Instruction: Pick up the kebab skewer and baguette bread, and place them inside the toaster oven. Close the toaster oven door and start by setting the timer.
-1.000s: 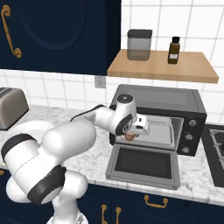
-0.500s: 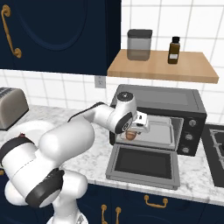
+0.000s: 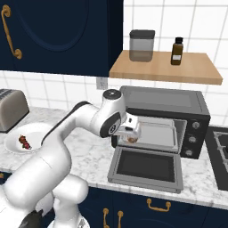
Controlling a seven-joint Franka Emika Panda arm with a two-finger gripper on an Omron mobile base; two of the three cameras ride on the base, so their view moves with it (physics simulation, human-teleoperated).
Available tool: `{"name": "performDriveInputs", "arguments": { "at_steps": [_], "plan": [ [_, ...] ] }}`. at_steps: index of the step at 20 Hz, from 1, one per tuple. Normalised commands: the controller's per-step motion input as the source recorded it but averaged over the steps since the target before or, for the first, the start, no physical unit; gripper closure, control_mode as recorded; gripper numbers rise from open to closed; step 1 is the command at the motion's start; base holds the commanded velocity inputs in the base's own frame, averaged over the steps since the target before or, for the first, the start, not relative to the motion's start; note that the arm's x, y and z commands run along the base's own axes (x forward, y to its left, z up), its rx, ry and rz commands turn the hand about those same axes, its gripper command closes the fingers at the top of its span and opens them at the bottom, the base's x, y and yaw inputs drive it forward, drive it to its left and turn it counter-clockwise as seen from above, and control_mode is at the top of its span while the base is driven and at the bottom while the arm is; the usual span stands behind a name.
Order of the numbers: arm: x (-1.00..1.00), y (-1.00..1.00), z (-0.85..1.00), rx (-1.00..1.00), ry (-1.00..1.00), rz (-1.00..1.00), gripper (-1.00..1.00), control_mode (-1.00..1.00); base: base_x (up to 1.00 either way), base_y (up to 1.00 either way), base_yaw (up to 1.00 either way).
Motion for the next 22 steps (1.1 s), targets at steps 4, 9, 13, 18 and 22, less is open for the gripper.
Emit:
{"name": "performDriveInputs", "arguments": {
  "at_steps": [4,9,13,18,22],
  "plan": [
    [-0.85,1.00,0.00,0.00,0.00,0.04,-1.00,-1.00,0.00,0.00,0.00],
    [-0.14,1.00,0.00,0.01,0.02,0.19,-1.00,-1.00,0.00,0.00,0.00],
    [0.43,1.00,0.00,0.02,0.01,0.24,-1.00,-1.00,0.00,0.00,0.00],
    [0.30,1.00,0.00,0.01,0.06,0.06,-1.00,-1.00,0.00,0.00,0.00],
    [0.09,1.00,0.02,0.00,-0.01,0.00,-1.00,-1.00,0.00,0.00,0.00]
  ]
}}
